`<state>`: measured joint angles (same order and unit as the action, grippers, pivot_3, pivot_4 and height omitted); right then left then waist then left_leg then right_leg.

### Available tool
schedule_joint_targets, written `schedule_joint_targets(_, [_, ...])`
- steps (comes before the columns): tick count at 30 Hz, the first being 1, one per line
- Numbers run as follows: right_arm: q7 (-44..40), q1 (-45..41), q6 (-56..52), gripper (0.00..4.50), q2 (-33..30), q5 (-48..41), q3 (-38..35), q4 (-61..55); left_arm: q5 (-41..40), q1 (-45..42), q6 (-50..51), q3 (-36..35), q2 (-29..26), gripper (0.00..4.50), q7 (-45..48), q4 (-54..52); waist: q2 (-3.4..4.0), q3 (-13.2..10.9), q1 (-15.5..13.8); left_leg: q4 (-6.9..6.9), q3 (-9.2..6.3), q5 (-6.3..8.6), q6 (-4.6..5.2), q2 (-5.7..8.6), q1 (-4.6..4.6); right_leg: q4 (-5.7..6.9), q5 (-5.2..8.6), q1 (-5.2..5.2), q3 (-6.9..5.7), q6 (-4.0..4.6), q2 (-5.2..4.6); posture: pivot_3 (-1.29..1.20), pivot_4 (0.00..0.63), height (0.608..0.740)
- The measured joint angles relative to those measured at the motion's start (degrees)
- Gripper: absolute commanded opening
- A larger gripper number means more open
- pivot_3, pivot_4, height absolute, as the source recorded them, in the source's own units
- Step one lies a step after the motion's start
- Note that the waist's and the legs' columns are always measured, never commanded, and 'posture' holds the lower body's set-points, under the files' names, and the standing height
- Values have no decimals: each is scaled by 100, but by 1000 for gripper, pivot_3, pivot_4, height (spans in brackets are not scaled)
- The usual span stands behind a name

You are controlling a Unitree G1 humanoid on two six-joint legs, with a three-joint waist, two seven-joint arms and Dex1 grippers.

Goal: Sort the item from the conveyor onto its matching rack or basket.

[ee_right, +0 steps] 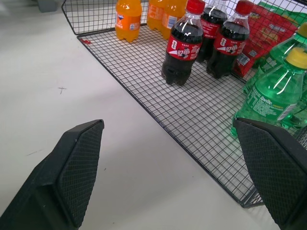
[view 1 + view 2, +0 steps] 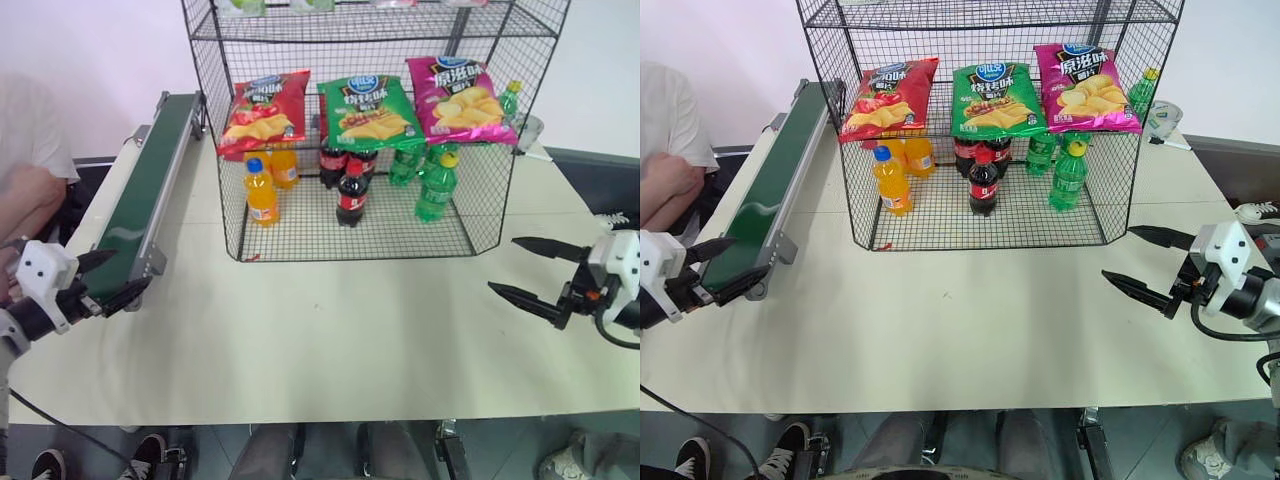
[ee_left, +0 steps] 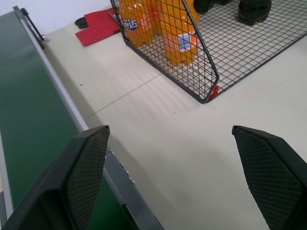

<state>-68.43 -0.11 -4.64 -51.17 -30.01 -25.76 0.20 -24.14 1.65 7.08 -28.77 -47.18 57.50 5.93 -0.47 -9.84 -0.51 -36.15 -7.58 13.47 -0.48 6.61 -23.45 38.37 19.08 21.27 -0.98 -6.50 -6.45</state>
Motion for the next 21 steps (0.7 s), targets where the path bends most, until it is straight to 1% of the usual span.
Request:
schedule_joint_targets(7, [25,-39,0,4500,-2,31,0,5,106,-18,-246,84,-4,4286,8,187,0,0,-1,0,0,0,0,0,0,-1,0,0,0,0,0,0,150,740])
schedule_joint_targets(15, [135,-261,-29,4500,0,60,67,17,-47,-85,-19,80,-18,4286,107,188,1,-1,14,0,0,0,0,-1,0,-1,0,1,0,0,0,0,150,740])
schedule_joint_targets(21, [159,-369,-354,4500,0,11,208,13,-65,-70,-23,70,-14,4286,91,182,1,-1,13,1,0,0,0,-1,0,-1,0,0,0,0,1,0,150,740])
